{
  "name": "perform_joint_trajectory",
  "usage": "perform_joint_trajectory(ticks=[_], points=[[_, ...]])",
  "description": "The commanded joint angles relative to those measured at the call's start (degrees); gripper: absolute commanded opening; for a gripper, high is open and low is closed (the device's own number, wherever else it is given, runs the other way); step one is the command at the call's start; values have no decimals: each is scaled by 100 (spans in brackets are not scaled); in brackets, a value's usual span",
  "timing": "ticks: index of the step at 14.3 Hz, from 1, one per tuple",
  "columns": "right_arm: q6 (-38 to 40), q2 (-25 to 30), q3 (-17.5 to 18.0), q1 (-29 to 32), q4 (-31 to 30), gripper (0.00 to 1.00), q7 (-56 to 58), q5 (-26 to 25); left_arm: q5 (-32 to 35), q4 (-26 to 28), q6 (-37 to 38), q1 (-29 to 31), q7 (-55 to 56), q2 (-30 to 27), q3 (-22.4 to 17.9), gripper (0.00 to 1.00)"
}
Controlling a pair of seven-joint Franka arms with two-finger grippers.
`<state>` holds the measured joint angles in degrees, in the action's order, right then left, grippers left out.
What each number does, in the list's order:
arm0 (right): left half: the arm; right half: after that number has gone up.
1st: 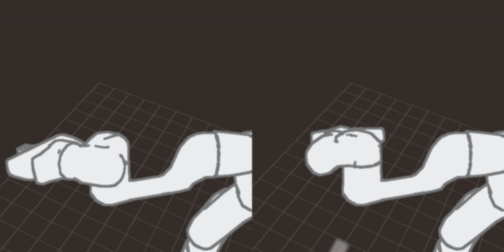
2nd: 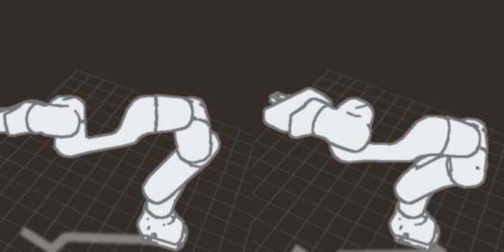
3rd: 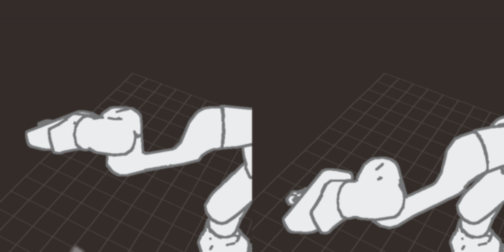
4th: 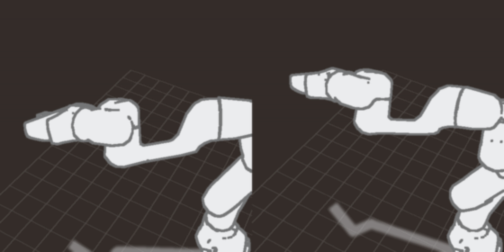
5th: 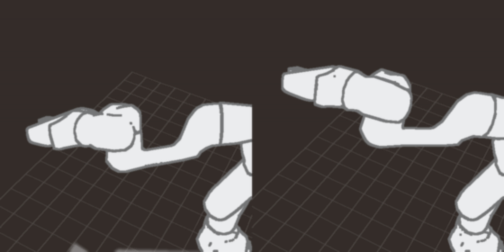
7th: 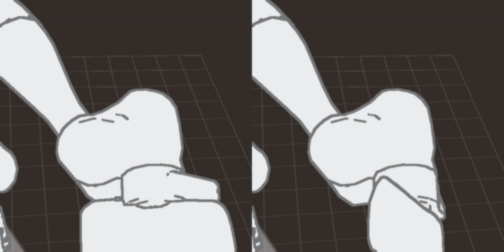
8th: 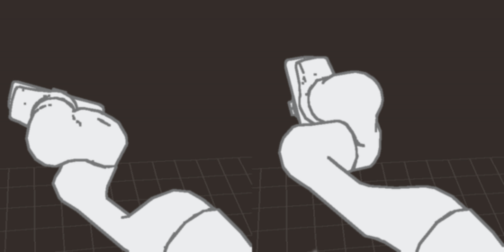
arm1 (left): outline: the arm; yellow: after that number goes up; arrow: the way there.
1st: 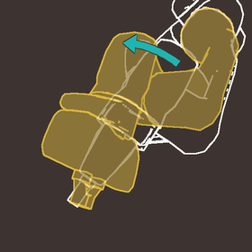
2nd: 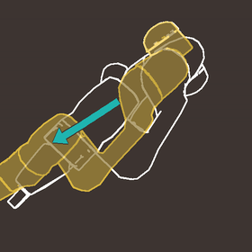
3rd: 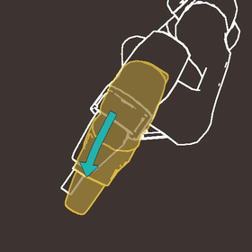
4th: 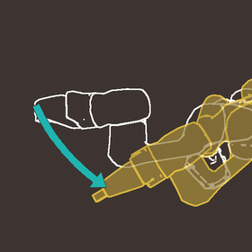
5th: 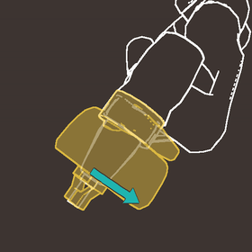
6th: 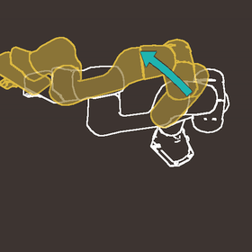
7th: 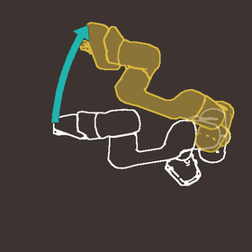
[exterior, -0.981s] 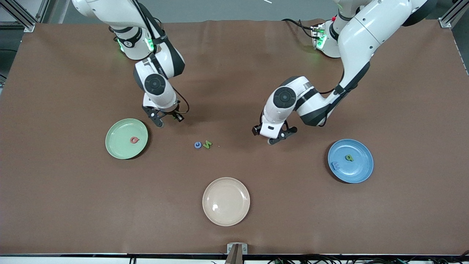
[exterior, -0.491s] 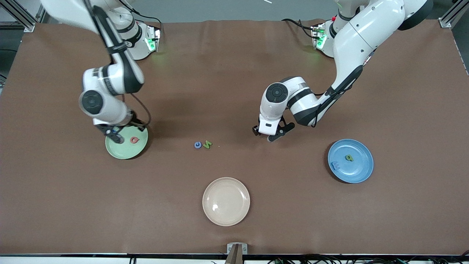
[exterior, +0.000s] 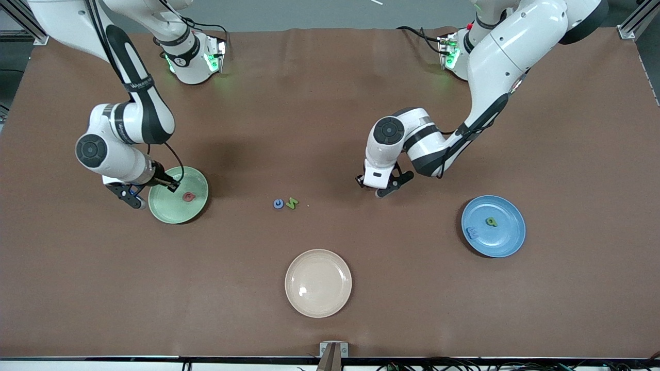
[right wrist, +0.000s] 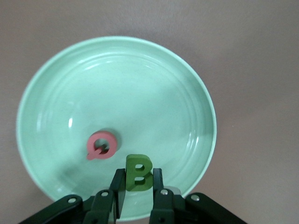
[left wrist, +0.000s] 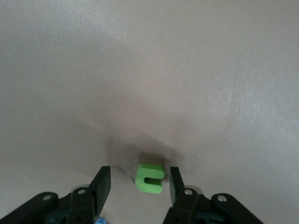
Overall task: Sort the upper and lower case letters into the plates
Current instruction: 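Place the B on the green plate while the left gripper grasps the c, then place the c on the blue plate while the right gripper grasps the C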
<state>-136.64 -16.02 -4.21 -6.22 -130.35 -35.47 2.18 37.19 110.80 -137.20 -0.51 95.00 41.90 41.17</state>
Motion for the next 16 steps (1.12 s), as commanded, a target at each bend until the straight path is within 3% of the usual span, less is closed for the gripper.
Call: perform_joint_trajectory(ticks=[1,4,5,7,8,10,12,16], points=[[-135,-190,122,77,-78,2,67,-51,201,21,-192,-28,203,46,-4,56],[-135,-279,122,59,-69,5,67,-51,298,21,-211,-29,203,116,-4,50],[-127,-279,122,59,-61,23,75,-51,306,12,-211,-29,203,152,-12,47],[-92,-253,122,59,-34,100,75,-51,324,4,-211,-29,194,152,-4,32],[-13,-174,122,59,-8,100,75,-51,324,-14,-202,-29,177,143,-12,18],[730,98,148,33,359,100,75,-51,324,-40,-176,6,124,91,-13,1],[1305,99,227,-193,948,100,23,-25,333,-145,-132,129,28,-40,-4,0],[974,-32,227,-1151,1345,100,-56,63,263,-575,656,463,-1067,-348,66,0]])
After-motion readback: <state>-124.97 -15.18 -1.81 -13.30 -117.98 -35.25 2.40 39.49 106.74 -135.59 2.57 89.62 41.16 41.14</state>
